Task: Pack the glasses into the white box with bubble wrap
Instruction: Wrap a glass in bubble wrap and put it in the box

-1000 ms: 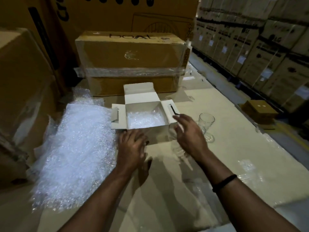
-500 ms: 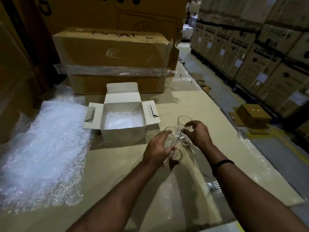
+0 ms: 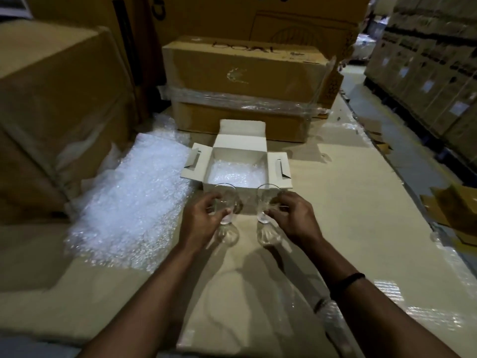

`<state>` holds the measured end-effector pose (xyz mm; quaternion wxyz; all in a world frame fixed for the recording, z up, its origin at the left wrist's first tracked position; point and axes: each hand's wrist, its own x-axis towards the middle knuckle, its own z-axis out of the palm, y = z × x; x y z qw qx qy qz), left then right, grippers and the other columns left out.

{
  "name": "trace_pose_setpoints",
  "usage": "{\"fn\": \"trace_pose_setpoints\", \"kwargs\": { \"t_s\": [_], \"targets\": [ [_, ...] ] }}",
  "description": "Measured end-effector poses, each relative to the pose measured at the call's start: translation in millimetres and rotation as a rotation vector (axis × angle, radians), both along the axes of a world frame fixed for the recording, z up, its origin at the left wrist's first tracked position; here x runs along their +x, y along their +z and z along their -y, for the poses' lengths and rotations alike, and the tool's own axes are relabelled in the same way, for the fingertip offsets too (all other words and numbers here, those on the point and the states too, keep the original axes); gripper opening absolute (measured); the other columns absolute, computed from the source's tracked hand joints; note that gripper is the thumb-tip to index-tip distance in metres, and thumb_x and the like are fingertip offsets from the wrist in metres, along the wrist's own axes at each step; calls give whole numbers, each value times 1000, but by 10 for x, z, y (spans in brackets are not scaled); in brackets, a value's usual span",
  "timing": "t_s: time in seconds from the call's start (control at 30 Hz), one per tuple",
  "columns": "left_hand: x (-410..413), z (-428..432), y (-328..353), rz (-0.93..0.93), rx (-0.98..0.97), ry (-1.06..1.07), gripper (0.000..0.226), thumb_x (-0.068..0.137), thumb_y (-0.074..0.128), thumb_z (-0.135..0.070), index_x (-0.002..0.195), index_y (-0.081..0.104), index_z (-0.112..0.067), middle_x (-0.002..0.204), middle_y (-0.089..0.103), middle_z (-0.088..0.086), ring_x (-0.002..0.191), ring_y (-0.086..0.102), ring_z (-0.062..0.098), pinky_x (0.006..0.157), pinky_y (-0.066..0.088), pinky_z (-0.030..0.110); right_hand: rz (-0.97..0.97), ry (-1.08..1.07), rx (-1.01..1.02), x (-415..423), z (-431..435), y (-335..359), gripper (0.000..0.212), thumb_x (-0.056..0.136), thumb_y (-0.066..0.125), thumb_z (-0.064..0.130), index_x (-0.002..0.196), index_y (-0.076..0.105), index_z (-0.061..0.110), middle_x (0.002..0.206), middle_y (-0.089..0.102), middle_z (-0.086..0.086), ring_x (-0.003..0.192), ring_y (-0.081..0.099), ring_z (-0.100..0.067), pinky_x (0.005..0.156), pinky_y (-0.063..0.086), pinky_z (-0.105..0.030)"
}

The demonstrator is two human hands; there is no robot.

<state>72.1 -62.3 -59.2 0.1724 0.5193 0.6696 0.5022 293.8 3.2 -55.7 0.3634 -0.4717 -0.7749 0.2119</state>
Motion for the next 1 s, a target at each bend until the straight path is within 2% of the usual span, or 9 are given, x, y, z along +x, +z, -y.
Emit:
{"fn": "trace_pose_setpoints", "kwargs": {
  "t_s": [0.23,0.37,0.47,0.53,0.6,0.67,0.73,0.87,1.0],
  "targets": [
    [-278,-8,-34,-73,-25,-9,39,70,84,-6,106,72,-12,103,72,3,90,64,12,77,45,14,-7,-20,-54,-422,-27,-158,14,78,76,18,92,74,16,94,70,0,83,67,-17,80,56,-41],
    [-342,-8,-76,-39,-62,-82,50,72,83,-9,118,67,-16,114,70,5,101,67,19,89,54,32,5,-33,-49,-435,-38,-182,18,79,75,22,97,73,18,98,69,1,86,66,-17,81,55,-41],
    [-407,89,-64,-38,-121,-136,71,73,84,-14,136,54,-26,128,60,-7,111,58,9,91,47,22,96,-62,-24,-412,34,-176,39,78,78,28,115,68,20,117,62,-2,103,61,-21,91,50,-32],
    [-509,181,-91,-41,-98,-138,77,74,82,-13,141,48,-30,130,51,-15,116,49,3,93,39,15,105,-154,75,-406,145,-168,48,78,79,28,122,63,19,128,54,-8,115,54,-24,95,46,-33],
    [-716,281,-157,-85,-20,-46,67,78,79,-11,138,52,-22,132,51,-10,120,47,7,98,32,10,47,-209,284,-471,320,-151,38,81,74,28,115,65,13,120,57,-11,108,55,-27,91,47,-35],
    [-1026,331,-222,-256,26,123,50,79,78,-13,127,63,-12,130,59,3,121,50,24,104,34,24,43,-147,378,-646,509,-191,31,85,64,29,108,67,8,112,62,-12,102,57,-27,88,48,-34],
    [-1349,340,-220,-456,-116,222,40,81,77,-22,118,69,-12,129,61,10,120,49,34,101,36,42,106,2,336,-897,702,-314,32,86,59,28,112,66,10,116,63,-11,105,60,-27,88,50,-35],
    [-1695,300,-122,-682,-587,127,31,86,67,-41,110,72,-22,120,65,5,115,53,31,92,32,39,220,175,128,-1437,969,-492,44,91,56,29,135,54,22,140,51,0,127,49,-16,103,37,-21],
    [-1837,239,-43,-632,-485,107,23,94,58,-35,96,77,-22,101,73,4,101,61,30,85,32,38,323,163,-114,-1762,886,-569,56,95,50,43,146,38,25,155,33,3,142,30,-14,115,24,-24]
  ]
}}
